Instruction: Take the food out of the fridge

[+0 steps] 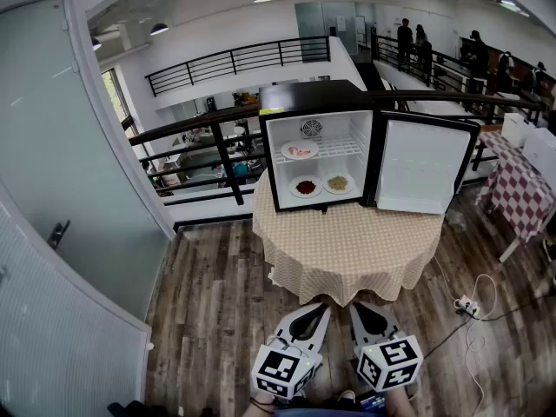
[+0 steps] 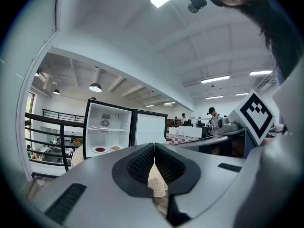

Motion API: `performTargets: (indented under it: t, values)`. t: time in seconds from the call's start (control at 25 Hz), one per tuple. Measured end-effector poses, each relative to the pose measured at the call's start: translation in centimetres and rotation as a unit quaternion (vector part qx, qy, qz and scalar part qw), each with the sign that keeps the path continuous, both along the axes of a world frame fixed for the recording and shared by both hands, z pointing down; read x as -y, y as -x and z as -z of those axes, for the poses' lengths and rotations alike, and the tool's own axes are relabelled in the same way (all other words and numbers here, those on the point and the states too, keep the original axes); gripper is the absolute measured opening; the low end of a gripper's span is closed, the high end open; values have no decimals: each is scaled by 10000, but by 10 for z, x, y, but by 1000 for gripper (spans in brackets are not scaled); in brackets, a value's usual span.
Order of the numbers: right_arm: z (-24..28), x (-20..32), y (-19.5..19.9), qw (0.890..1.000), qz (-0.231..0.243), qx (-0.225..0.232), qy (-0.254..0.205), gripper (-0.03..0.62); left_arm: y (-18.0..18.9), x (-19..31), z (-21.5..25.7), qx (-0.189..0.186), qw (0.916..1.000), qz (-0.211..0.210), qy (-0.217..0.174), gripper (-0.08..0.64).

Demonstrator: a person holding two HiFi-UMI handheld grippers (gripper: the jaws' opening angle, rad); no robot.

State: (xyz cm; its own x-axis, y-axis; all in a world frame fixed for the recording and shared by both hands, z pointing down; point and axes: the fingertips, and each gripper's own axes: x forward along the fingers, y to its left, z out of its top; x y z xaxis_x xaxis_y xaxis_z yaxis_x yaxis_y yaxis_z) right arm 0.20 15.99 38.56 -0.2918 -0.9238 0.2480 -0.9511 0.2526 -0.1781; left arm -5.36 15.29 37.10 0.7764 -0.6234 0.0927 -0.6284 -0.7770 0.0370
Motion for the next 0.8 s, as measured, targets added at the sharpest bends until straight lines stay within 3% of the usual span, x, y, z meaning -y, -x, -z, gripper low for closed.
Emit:
performTargets:
  t: [0.32, 0.8]
  values:
    - [0, 1, -10, 9996, -78, 259, -127, 20, -4, 3, -2, 13, 10000, 13, -8, 17]
    - [-3, 8, -26, 9996, 0, 276, -95, 18, -20, 6, -7, 73, 10000, 33, 34, 17]
